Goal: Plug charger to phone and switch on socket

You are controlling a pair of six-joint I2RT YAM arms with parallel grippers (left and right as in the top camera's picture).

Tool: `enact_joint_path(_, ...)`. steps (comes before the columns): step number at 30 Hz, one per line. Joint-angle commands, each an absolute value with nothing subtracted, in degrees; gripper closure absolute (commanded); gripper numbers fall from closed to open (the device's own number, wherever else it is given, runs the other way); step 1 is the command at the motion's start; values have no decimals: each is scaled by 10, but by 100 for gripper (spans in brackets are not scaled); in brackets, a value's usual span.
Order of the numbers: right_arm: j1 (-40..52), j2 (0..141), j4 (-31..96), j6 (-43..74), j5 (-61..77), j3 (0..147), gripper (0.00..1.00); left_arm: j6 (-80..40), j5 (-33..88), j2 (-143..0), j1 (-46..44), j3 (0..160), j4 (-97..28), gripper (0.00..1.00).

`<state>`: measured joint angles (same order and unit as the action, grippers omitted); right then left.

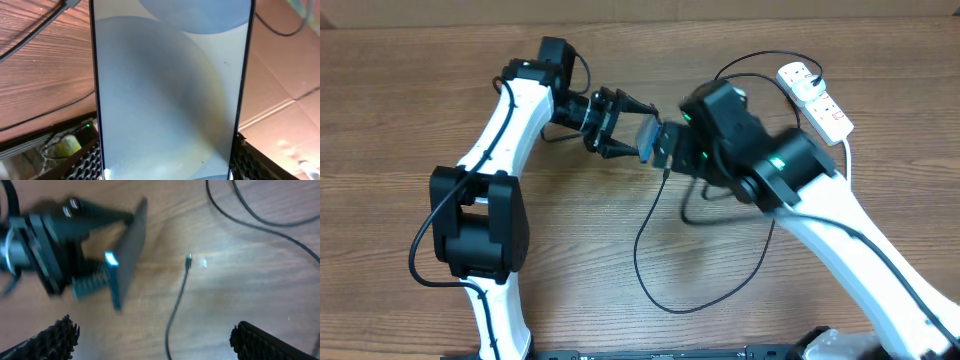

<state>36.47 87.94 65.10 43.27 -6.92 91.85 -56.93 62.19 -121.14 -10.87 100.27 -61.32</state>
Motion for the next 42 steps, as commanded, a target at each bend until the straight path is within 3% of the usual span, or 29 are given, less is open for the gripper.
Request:
enact_joint_path(1,376,909,629,463,-100,947,1,-590,601,-1205,-121,1022,-612,35)
enact_joint_path(13,383,976,620,531,-105,944,1,-620,578,-1205,-132,1022,-607,35)
enact_joint_path(27,383,1025,601,536,-116,943,31,-620,584,-1205,-132,1022,-612,35)
enact_joint_path(37,381,1025,580,536,-116,944,41,-628,586,-1205,-132,1022,-613,34)
enact_joint_path(42,381,1025,574,536,-113,944,54,-639,585,-1205,-132,1022,-612,34)
